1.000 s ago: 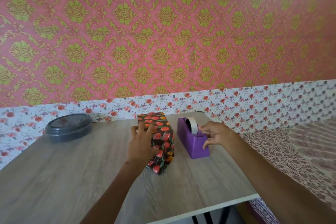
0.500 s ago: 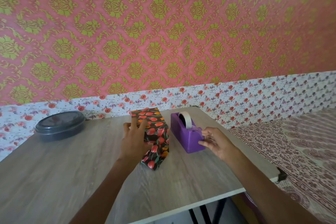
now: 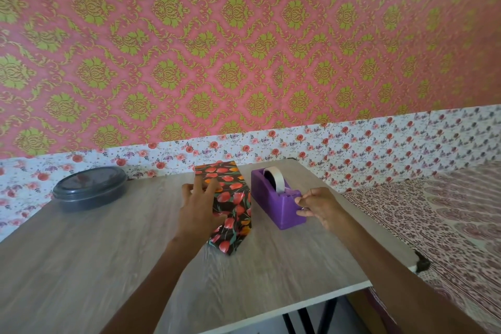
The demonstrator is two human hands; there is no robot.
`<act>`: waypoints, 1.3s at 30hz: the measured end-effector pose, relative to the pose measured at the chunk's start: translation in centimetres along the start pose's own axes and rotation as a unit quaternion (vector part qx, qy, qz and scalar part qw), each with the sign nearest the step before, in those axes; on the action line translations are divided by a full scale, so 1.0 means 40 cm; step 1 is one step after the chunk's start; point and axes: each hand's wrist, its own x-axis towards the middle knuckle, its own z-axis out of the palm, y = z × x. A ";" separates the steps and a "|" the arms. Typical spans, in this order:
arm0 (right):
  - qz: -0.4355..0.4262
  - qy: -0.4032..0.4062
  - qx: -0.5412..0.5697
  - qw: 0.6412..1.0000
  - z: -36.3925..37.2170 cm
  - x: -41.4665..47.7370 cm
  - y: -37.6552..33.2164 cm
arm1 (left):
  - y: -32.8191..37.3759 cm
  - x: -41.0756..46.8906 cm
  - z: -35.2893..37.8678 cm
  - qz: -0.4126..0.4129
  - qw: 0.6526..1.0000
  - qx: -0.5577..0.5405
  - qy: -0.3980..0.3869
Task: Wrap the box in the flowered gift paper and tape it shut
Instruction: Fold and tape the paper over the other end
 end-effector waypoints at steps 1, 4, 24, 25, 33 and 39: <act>-0.008 0.004 -0.021 1.000 0.000 0.005 -0.006 | 0.000 0.000 -0.001 0.001 1.000 0.000 0.002; 0.001 -0.001 -0.086 0.996 -0.006 0.009 -0.026 | 0.002 -0.004 -0.005 0.002 1.000 -0.003 0.002; -0.354 -0.240 -0.263 0.865 0.166 -0.233 -0.096 | -0.061 -0.034 0.029 0.014 0.985 -0.156 0.068; -0.376 -0.238 -0.284 0.849 0.187 -0.235 -0.097 | -0.067 -0.037 0.037 0.021 0.984 -0.161 0.078; -0.462 -0.185 -0.452 0.740 0.252 -0.214 -0.100 | -0.077 -0.033 0.049 0.053 0.979 -0.161 0.111; -0.446 -0.170 -0.519 0.709 0.261 -0.211 -0.091 | -0.080 -0.033 0.055 0.050 0.980 -0.161 0.109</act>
